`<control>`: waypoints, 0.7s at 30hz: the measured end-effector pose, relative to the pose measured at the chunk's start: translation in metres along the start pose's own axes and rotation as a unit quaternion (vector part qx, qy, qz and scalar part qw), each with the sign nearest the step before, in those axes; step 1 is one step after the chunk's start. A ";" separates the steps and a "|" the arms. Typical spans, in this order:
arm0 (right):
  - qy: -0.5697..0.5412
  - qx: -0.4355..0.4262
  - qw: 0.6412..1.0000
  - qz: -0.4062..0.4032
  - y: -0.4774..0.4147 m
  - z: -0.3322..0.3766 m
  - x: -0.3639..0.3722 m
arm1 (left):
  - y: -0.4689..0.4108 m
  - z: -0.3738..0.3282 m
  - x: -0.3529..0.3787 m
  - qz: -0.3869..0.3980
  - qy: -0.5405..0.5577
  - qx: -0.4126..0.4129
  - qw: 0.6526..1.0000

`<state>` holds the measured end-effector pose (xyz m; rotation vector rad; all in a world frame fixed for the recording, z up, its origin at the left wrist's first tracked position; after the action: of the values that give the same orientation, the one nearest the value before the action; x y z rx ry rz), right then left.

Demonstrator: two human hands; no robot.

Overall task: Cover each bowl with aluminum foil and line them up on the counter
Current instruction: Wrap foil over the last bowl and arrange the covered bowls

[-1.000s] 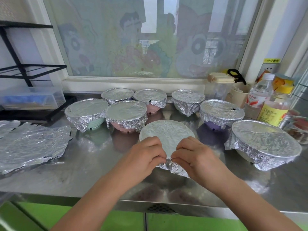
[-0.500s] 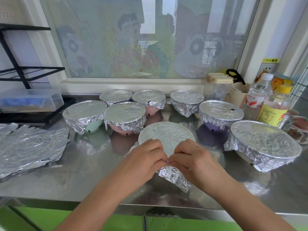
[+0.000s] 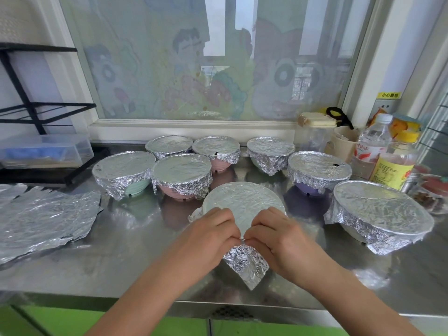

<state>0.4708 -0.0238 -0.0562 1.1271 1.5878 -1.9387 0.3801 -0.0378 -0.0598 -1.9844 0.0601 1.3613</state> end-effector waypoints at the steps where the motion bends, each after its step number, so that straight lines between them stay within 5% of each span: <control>1: -0.006 0.005 1.000 -0.002 0.001 -0.001 -0.001 | -0.001 0.001 0.000 0.003 0.002 0.000 1.000; 21: -0.020 0.031 0.999 0.012 0.011 -0.017 -0.001 | 0.001 0.009 -0.004 0.014 0.031 -0.008 0.999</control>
<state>0.4854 -0.0108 -0.0627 1.1194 1.4967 -1.9944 0.3709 -0.0350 -0.0590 -2.0471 0.1072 1.3211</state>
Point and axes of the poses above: each hand's wrist, its own y-axis away from the middle knuckle, its own x-axis out of the palm, z = x × y, the point moved 10 cm from there along -y, towards the middle knuckle, and after that the axes turned 5 degrees about z, right-handed, at the moved point
